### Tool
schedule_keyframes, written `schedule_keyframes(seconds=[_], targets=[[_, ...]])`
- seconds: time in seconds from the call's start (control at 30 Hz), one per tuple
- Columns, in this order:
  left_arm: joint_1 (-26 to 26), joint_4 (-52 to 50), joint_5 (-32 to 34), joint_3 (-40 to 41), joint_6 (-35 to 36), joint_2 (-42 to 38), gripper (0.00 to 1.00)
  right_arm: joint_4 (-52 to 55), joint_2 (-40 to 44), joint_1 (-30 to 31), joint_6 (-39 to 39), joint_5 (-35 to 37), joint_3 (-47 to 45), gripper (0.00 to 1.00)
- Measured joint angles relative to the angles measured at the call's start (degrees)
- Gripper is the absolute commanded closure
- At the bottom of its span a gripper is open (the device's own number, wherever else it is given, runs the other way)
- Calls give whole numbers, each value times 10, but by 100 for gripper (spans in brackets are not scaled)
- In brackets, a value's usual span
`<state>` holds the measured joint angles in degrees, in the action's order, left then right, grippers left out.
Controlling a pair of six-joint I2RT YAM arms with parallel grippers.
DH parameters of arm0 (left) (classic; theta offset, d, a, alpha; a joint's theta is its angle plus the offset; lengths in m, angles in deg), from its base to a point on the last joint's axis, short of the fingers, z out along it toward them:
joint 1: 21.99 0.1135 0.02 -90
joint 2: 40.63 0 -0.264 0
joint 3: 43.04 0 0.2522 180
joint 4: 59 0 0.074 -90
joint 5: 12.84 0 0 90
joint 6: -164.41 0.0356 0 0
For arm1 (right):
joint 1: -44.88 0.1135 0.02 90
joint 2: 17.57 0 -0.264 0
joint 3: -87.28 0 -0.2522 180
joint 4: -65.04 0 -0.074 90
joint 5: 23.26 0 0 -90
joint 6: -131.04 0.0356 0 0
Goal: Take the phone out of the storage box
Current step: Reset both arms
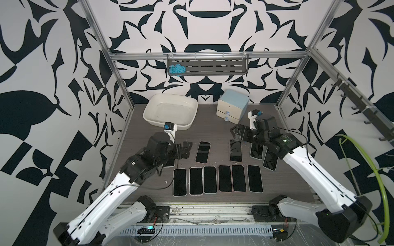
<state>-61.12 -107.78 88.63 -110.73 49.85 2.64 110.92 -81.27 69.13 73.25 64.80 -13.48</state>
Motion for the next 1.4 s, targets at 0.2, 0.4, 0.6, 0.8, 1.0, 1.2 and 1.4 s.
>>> schedule_keyframes(seconds=[0.2,0.4,0.6,0.8,1.0,1.2,1.4], targets=[[2,-25,68,75,5,-150,0,-30,93,-24,-94,156,-84,1],[2,-41,132,122,3,-212,0,-127,119,-80,-196,238,-233,1],[2,-53,178,122,24,-206,0,-260,40,-147,-250,229,-326,1],[2,-22,227,141,72,-203,0,-404,-58,-189,-267,203,-348,0],[24,42,240,180,121,-151,0,-501,-118,-207,-284,176,-361,1],[176,139,158,221,145,-80,0,-578,-143,-232,-287,139,-377,1],[385,264,13,280,137,-8,0,-654,-184,-239,-285,116,-414,1]])
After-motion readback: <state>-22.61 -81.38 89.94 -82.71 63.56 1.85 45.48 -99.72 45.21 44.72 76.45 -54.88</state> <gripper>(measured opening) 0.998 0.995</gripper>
